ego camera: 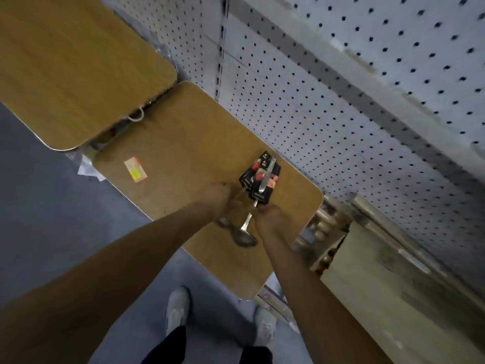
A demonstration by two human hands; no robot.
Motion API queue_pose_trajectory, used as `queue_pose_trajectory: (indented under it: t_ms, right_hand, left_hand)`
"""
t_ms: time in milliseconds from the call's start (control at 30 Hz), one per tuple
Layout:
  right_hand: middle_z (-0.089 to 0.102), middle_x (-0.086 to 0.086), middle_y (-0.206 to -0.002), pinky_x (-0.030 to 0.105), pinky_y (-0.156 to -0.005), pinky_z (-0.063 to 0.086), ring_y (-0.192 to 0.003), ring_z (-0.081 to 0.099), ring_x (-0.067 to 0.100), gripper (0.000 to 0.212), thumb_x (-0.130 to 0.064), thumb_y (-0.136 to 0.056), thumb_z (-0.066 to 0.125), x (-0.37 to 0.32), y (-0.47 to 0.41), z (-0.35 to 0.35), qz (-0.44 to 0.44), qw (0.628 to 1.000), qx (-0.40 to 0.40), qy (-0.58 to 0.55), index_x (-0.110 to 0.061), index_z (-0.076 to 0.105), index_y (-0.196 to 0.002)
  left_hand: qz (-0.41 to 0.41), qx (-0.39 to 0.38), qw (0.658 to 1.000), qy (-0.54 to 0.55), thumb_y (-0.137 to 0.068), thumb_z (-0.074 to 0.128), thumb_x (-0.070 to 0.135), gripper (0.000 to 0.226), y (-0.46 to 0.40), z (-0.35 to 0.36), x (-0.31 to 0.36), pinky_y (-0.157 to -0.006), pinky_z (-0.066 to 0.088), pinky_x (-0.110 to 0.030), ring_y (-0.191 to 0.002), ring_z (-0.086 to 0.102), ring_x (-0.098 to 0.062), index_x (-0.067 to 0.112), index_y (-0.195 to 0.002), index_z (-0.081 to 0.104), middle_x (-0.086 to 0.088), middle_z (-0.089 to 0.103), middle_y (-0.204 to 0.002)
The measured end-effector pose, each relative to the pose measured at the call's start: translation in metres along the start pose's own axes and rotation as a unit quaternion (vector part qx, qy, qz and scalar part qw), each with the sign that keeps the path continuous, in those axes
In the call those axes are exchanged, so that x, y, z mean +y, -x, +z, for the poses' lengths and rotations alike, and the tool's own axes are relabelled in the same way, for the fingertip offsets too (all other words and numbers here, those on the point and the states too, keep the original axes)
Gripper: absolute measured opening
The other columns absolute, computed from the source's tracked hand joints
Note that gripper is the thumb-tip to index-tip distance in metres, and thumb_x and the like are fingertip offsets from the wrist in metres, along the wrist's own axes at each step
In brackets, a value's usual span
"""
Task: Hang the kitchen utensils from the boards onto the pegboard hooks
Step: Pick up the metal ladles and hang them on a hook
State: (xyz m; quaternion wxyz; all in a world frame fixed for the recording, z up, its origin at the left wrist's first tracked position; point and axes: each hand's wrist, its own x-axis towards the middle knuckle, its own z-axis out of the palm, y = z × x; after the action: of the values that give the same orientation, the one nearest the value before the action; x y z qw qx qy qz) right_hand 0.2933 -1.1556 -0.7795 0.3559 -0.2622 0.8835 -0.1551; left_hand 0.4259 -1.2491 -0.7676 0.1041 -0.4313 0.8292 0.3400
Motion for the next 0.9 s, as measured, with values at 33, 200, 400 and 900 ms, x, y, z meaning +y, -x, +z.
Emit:
queue_pose_trajectory:
  t_ms: [33, 200, 400, 900]
  right_hand:
    - [0.073, 0.014, -0.087, 0.026, -0.061, 0.036, -0.084, 0.069, 0.031, 0.017, -0.025, -0.084, 0.067, 0.003, -0.008, 0.01, 0.002, 1.0, -0.001, -0.03, -0.009, 0.074, -0.086]
    - [0.063, 0.005, -0.066, 0.041, -0.064, 0.054, -0.065, 0.059, 0.023, 0.033, -0.019, -0.081, 0.073, 0.013, -0.029, 0.044, 0.061, 0.983, 0.023, -0.174, -0.022, 0.057, -0.052]
    - [0.067, -0.004, -0.064, 0.02, -0.065, 0.05, -0.06, 0.058, 0.009, 0.018, 0.007, -0.081, 0.071, 0.026, 0.009, 0.02, 0.087, 0.941, 0.037, -0.324, -0.007, 0.068, -0.07]
    - [0.075, 0.006, -0.097, 0.036, -0.083, 0.057, -0.091, 0.07, 0.022, 0.031, 0.008, -0.077, 0.074, -0.019, 0.219, -0.127, -0.087, 0.931, 0.023, -0.354, -0.006, 0.07, -0.104]
  left_hand:
    - [-0.016, -0.002, 1.0, 0.026, -0.096, 0.059, 0.035, 0.041, -0.01, 0.007, -0.002, -0.088, 0.047, -0.034, -0.112, 0.061, -0.03, 0.016, -0.132, 0.056, -0.009, 0.065, -0.122]
    - [-0.063, 0.009, 0.989, 0.131, -0.086, 0.074, 0.026, 0.029, -0.035, 0.03, -0.006, -0.082, 0.045, -0.027, -0.101, 0.065, -0.024, 0.018, -0.114, 0.068, -0.005, 0.071, -0.106]
    - [-0.09, -0.022, 0.976, 0.199, -0.084, 0.072, 0.005, 0.012, 0.002, 0.037, -0.013, -0.078, 0.049, -0.027, -0.084, 0.067, -0.015, 0.012, -0.094, 0.073, -0.005, 0.071, -0.092]
    - [-0.036, 0.06, 0.903, 0.423, -0.094, 0.061, 0.006, 0.011, 0.219, -0.081, 0.057, -0.07, 0.051, -0.007, -0.073, 0.065, 0.014, 0.015, -0.097, 0.065, 0.03, 0.071, -0.074]
